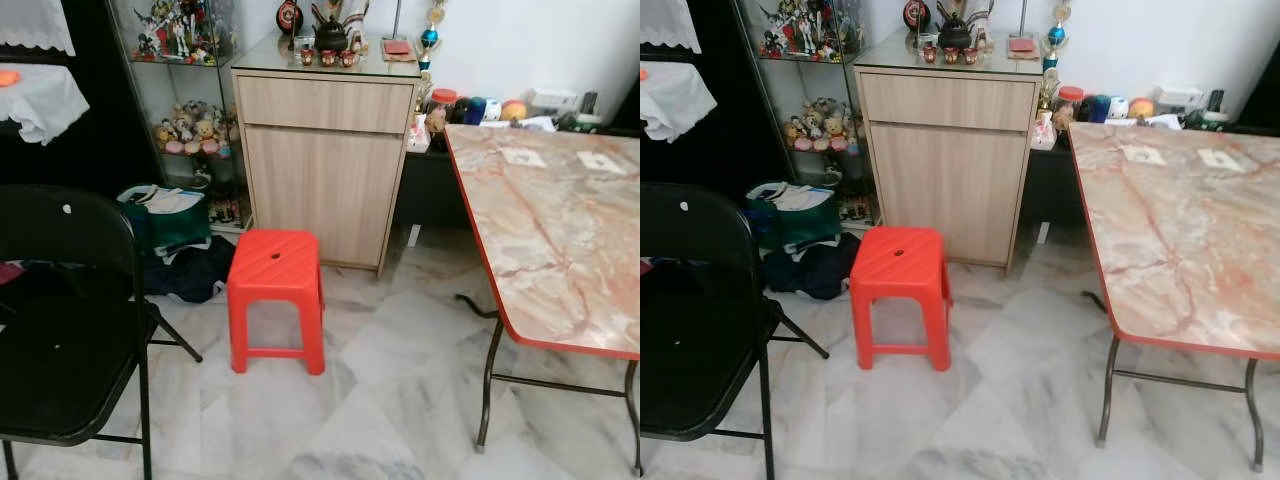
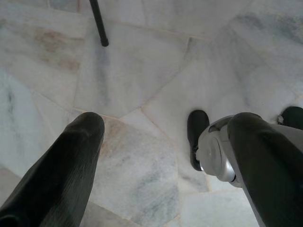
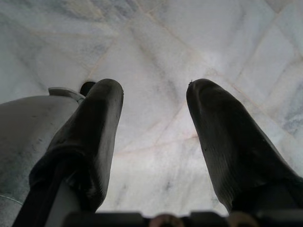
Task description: Setting the table
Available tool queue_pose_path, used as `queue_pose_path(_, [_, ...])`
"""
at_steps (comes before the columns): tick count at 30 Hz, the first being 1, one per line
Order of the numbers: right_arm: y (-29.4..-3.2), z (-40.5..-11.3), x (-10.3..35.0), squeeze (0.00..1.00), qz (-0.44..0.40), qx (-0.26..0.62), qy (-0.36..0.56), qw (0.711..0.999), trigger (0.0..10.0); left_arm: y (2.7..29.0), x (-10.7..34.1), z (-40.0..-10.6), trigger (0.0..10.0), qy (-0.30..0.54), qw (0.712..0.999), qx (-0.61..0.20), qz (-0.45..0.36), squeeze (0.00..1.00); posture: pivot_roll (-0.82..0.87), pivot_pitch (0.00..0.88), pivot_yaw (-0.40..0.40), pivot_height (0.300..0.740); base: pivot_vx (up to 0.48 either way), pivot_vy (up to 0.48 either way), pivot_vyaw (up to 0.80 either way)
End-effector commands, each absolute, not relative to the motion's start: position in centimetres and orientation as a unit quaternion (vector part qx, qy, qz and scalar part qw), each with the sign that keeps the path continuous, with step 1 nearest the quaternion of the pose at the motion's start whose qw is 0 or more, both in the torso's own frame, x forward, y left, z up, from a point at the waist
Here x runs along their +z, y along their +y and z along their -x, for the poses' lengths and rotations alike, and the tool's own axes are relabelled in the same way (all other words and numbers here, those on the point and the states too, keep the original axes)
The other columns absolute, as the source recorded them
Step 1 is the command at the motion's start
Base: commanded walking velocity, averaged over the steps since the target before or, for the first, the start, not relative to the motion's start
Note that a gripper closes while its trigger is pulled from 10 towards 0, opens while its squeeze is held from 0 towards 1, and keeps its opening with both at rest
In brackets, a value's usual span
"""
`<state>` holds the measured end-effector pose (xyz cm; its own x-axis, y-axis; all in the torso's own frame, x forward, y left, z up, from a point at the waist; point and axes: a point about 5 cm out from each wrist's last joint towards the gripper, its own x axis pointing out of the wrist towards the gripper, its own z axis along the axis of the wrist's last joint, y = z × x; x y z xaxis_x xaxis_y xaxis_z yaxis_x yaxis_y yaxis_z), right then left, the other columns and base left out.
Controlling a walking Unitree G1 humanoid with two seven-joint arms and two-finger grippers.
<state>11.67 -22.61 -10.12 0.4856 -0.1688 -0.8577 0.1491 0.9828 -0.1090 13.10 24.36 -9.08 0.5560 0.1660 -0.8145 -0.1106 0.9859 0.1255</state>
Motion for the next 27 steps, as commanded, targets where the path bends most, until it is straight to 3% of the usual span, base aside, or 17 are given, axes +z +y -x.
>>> queue_pose_path(1, [-15.25,-21.99,-6.87,0.00,-0.096,-0.055,0.441,0.891,10.0,20.46,-7.56,-19.42,10.0,0.444,0.896,0.018,-0.022,0.00,0.04,0.049,-0.022,0.740,0.000,-0.472,0.00])
queue_pose_path(24, [-15.67,-21.80,-6.99,0.00,-0.080,-0.057,0.451,0.887,10.0,20.09,-8.03,-18.58,10.0,0.452,0.892,0.010,-0.027,0.00,0.05,0.038,-0.034,0.740,0.000,-0.474,0.00])
queue_pose_path(27, [-15.65,-21.75,-7.02,0.00,-0.083,-0.060,0.452,0.886,10.0,20.08,-8.10,-18.43,10.0,0.454,0.890,0.006,-0.031,0.00,0.05,0.031,-0.031,0.740,0.000,-0.472,-0.76])
